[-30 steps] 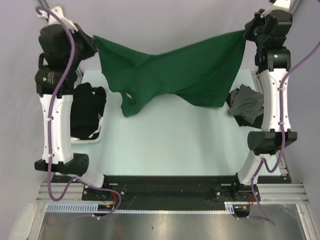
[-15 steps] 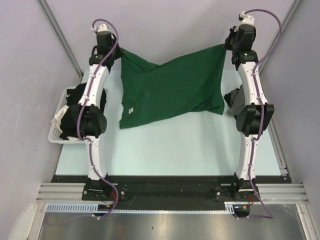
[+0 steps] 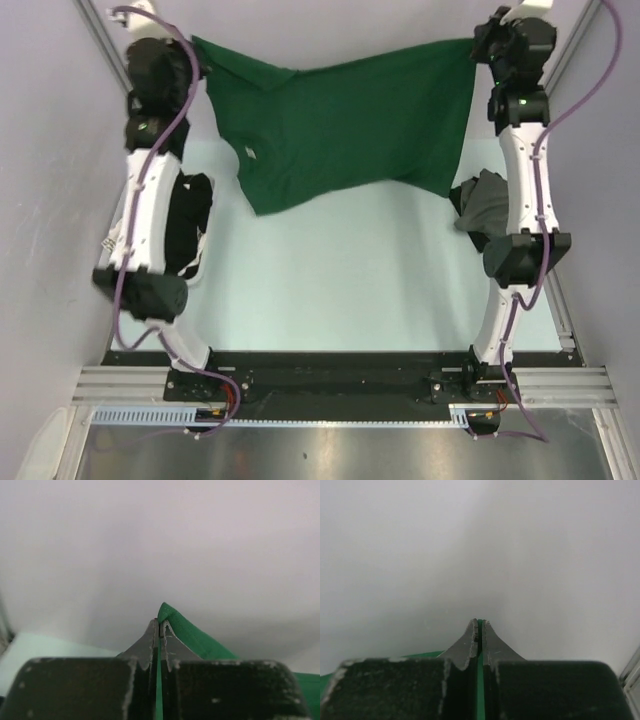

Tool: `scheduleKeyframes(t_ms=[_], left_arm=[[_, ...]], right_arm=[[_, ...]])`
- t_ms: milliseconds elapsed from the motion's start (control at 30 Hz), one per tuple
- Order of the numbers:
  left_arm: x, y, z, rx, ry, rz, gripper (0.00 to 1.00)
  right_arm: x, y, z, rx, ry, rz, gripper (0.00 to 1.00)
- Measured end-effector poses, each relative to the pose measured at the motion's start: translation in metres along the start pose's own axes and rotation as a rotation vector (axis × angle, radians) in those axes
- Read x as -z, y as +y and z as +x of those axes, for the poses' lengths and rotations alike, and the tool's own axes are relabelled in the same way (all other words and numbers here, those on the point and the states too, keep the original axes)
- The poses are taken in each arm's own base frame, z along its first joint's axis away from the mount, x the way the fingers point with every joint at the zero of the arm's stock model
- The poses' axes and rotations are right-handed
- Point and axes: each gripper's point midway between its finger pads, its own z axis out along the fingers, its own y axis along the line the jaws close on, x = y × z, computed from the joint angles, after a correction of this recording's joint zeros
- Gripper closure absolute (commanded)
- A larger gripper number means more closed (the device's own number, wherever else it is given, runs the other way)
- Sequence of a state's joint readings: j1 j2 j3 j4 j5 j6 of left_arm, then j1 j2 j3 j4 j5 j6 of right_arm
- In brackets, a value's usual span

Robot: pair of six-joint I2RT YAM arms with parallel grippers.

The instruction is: Fold and stack the t-shirts

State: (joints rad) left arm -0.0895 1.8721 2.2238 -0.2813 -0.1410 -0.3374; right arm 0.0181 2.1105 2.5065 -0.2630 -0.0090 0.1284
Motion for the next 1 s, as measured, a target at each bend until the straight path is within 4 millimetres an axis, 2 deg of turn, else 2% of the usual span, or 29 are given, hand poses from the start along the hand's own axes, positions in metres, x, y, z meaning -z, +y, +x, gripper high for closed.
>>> scheduleKeyframes(t_ms=[167, 267, 300, 400, 567, 633, 700, 767, 867, 933, 1000], left_arm=[[0.111, -0.010, -0.116, -0.060, -0.248, 0.017, 1.00], [0.170, -0.008, -0.153, -0.072, -0.356, 0.018, 1.00], [0.186, -0.005, -0.158, -0.069, -0.376, 0.014, 1.00], [0.224, 0.002, -0.149, -0.059, -0.389, 0.013, 1.00], [0.264, 0.003, -0.099, -0.071, -0.292, 0.035, 1.00], [0.277, 0.007, -0.084, -0.079, -0.249, 0.032, 1.00], [0.294, 0.017, -0.080, -0.083, -0.229, 0.011, 1.00], [0.312, 0.024, -0.087, -0.089, -0.245, -0.007, 1.00], [0.342, 0.032, -0.116, -0.093, -0.320, -0.027, 1.00], [0.362, 0.035, -0.139, -0.085, -0.382, -0.032, 1.00], [0.374, 0.032, -0.160, -0.069, -0.441, -0.022, 1.00]], right_arm=[[0.058, 0.015, -0.082, 0.027, -0.112, -0.023, 1.00], [0.099, 0.020, -0.110, 0.036, -0.146, -0.029, 1.00], [0.116, 0.021, -0.114, 0.038, -0.148, -0.029, 1.00], [0.155, 0.021, -0.116, 0.043, -0.143, -0.023, 1.00], [0.208, 0.014, -0.097, 0.070, -0.101, 0.030, 1.00], [0.226, 0.015, -0.091, 0.074, -0.080, 0.043, 1.00], [0.247, 0.014, -0.091, 0.075, -0.064, 0.056, 1.00], [0.269, 0.011, -0.102, 0.073, -0.083, 0.073, 1.00], [0.298, 0.011, -0.123, 0.067, -0.136, 0.078, 1.00], [0.309, 0.013, -0.132, 0.063, -0.161, 0.073, 1.00], [0.316, 0.017, -0.147, 0.057, -0.193, 0.063, 1.00]])
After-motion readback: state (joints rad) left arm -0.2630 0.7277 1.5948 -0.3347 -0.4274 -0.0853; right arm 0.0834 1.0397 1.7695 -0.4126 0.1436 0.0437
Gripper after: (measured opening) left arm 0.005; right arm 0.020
